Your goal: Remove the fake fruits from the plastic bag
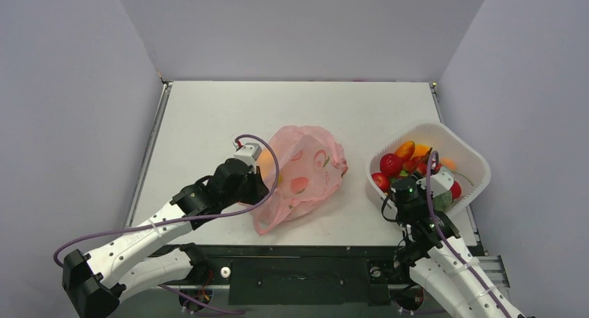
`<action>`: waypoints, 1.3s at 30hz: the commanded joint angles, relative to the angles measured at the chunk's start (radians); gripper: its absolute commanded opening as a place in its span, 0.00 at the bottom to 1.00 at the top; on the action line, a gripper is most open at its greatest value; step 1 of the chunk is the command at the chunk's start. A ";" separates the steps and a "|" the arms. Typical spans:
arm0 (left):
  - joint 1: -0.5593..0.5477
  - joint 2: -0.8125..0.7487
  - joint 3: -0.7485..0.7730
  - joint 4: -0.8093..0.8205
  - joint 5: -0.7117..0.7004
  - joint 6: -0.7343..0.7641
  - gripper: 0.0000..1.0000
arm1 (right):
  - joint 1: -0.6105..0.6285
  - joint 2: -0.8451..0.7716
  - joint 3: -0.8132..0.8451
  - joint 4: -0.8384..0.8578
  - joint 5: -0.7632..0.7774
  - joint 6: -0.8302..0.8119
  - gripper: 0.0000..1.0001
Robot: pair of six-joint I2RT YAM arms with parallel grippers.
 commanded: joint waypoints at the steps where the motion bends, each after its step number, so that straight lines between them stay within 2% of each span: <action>1: 0.006 -0.015 0.028 0.026 0.014 0.006 0.00 | -0.030 -0.042 -0.054 -0.004 -0.019 0.112 0.17; 4: 0.006 -0.015 0.029 0.019 0.015 0.008 0.00 | -0.039 -0.047 -0.078 0.009 -0.043 0.123 0.32; 7: 0.006 -0.022 0.031 0.017 0.015 0.016 0.00 | -0.043 -0.055 -0.091 0.011 -0.056 0.115 0.53; 13: 0.006 -0.034 0.033 0.007 0.016 0.032 0.00 | -0.043 -0.097 -0.032 0.063 -0.077 -0.039 0.68; 19: 0.006 -0.029 0.029 -0.008 0.017 0.049 0.00 | -0.028 -0.073 0.076 0.174 -0.237 -0.239 0.68; 23: 0.005 -0.033 0.026 -0.041 -0.021 0.043 0.00 | 0.055 -0.007 0.139 0.286 -0.325 -0.329 0.68; 29: 0.005 -0.047 0.030 -0.082 -0.053 0.037 0.00 | 0.399 0.092 0.189 0.528 -0.305 -0.444 0.68; 31: 0.006 -0.048 0.037 -0.094 -0.062 0.036 0.00 | 0.549 0.132 0.197 0.629 -0.307 -0.501 0.69; 35: 0.005 -0.048 0.044 -0.118 -0.085 0.035 0.00 | 0.704 0.280 0.246 0.733 -0.348 -0.589 0.68; 39: 0.006 -0.052 0.049 -0.142 -0.105 0.027 0.00 | 0.762 0.433 0.228 0.814 -0.374 -0.590 0.58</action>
